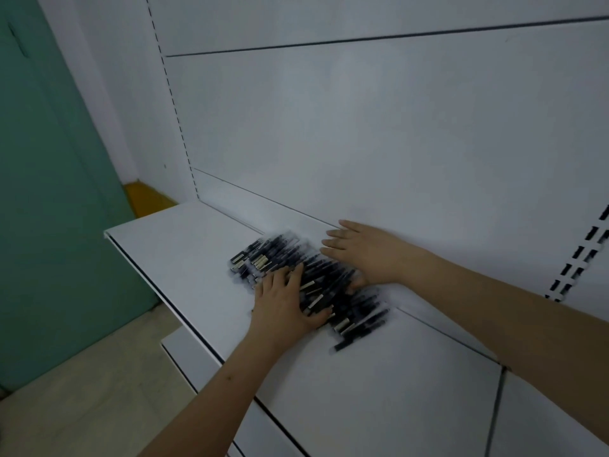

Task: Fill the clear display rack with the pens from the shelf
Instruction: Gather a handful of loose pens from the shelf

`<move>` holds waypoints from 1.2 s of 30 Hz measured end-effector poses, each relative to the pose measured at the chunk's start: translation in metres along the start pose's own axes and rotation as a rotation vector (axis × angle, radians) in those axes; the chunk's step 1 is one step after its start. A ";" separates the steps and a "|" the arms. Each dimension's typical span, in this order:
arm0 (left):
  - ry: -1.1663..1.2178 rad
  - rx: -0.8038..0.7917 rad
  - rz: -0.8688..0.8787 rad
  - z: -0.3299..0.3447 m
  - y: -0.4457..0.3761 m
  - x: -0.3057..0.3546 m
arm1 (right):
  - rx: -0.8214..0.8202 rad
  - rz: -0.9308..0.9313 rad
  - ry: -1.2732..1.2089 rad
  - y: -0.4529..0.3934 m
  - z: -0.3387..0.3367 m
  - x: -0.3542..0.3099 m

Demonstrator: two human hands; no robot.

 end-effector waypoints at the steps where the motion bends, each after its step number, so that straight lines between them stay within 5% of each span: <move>1: -0.005 -0.006 0.000 -0.001 0.002 0.001 | -0.005 -0.004 0.003 0.003 -0.001 -0.001; 7: 0.021 0.020 0.011 -0.009 0.023 0.005 | 0.028 0.002 -0.078 0.021 -0.003 -0.014; 13: 0.225 0.215 0.226 -0.023 0.053 0.020 | 0.237 0.069 -0.232 0.058 -0.009 -0.038; 24: 0.146 0.147 0.129 -0.011 0.078 0.027 | 0.343 0.229 -0.546 0.111 0.041 -0.079; 36: -0.249 -0.030 0.103 0.004 0.045 0.062 | 0.639 0.671 -0.780 0.111 0.082 -0.120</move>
Point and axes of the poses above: each hand's wrist, its own y-axis away from the middle knuckle, its own z-axis out of the palm, x = y × z, the point moved 3 cm from there along -y, towards the middle knuckle, and after that the axes turned 13 degrees about -z, right-handed, at the moved point
